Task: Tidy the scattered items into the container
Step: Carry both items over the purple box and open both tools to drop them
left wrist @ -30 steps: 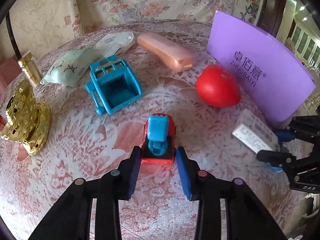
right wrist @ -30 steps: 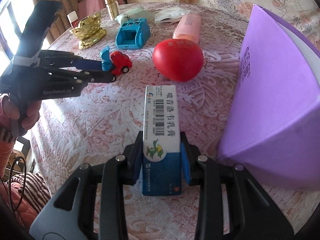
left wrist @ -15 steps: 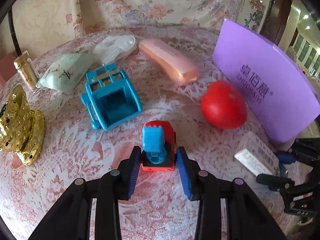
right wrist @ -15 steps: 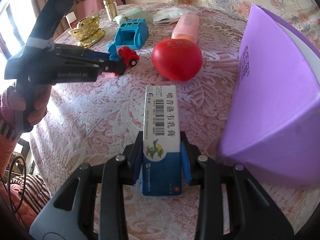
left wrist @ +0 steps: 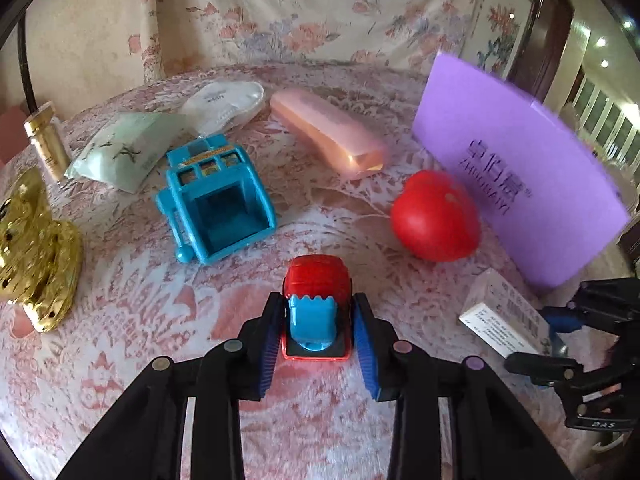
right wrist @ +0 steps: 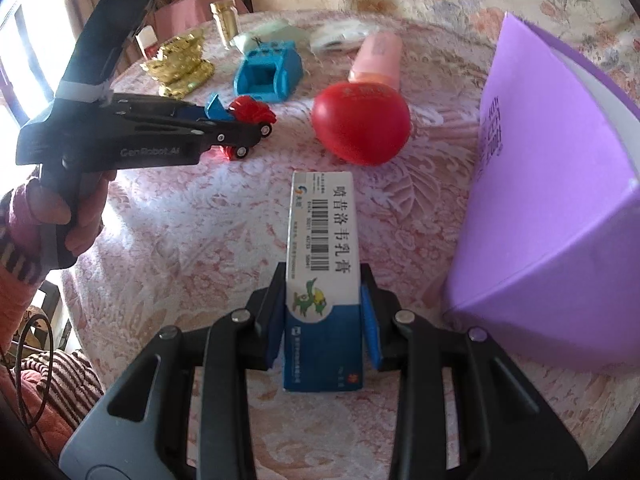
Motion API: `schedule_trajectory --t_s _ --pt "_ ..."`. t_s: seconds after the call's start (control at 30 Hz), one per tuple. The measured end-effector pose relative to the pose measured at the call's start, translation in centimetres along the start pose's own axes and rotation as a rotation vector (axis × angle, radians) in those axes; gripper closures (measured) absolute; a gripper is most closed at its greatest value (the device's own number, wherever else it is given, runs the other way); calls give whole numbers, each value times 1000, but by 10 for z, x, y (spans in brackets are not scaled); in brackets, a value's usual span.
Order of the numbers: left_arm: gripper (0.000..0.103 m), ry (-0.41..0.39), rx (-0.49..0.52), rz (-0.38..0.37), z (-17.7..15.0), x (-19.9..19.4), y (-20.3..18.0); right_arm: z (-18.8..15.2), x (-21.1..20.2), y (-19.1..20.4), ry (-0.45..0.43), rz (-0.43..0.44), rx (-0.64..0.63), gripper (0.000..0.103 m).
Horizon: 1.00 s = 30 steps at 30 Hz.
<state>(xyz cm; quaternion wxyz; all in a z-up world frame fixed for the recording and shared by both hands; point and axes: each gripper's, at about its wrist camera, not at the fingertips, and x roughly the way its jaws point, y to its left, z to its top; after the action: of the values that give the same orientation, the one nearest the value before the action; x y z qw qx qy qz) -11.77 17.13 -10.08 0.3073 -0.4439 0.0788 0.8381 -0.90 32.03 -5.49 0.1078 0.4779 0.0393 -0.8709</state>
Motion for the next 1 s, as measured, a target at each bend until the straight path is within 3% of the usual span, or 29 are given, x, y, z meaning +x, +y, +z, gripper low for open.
schedule_trajectory --t_s 0.2,0.33,0.43,0.57,0.63,0.73,0.87,1.0 --pt "68 -52 -21 -10 -7 -40 3 4 -28 11 -79 13 -2 67" --pt "68 -132 62 -12 14 -85 -26 13 -70 14 -183 -3 -7 67" --pt "68 -171 141 -61 48 -106 -63 25 -116 -7 -299 -80 23 67" --pt "68 -179 248 -153 96 -104 -131 30 -150 -55 -339 -215 85 67" --pt "68 -164 286 -197 116 -94 -165 28 -152 -87 -303 -283 123 67" --pt "68 -80 323 -244 144 -58 -220 20 -145 -139 -228 -340 191 67" --pt "68 48 343 -212 160 -6 -268 11 -127 -194 -83 -377 232 67" --pt "68 148 346 -148 164 34 -286 5 -113 -224 10 -369 238 67"
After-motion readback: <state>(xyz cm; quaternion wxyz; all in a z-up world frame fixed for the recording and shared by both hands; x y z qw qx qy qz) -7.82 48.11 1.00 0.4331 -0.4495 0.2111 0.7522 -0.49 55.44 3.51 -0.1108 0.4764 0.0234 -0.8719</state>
